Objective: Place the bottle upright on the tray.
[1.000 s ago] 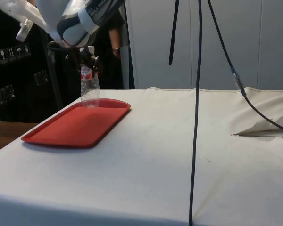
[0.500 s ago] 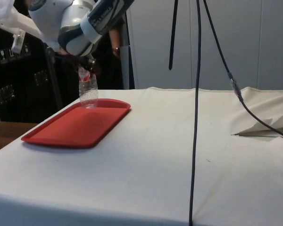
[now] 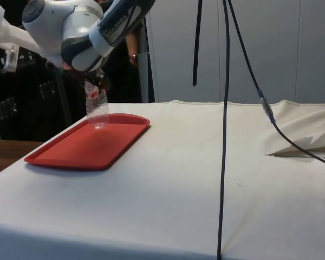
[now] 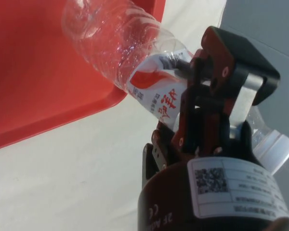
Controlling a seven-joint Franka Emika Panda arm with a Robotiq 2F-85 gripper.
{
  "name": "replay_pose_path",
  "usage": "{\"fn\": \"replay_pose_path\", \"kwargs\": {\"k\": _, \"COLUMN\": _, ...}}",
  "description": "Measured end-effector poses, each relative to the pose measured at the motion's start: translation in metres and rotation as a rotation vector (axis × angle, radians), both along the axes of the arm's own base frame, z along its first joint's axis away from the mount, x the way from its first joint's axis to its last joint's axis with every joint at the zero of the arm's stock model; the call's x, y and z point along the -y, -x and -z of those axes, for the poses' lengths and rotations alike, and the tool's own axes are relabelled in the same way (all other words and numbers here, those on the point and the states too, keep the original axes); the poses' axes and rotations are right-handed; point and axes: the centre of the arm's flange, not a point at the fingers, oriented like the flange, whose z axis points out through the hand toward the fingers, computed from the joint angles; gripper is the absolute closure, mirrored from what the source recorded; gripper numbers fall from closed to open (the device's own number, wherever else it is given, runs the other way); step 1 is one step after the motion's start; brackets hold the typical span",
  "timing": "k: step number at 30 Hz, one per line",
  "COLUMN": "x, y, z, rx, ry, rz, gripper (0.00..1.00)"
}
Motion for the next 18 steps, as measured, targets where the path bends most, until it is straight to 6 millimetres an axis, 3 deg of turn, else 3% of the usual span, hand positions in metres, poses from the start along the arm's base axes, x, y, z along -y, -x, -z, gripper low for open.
{"fn": "replay_pose_path", "kwargs": {"k": 18, "x": -0.018, "y": 0.000, "z": 0.014, "rx": -0.017, "ry": 0.002, "rz": -0.009, "gripper": 0.86}}
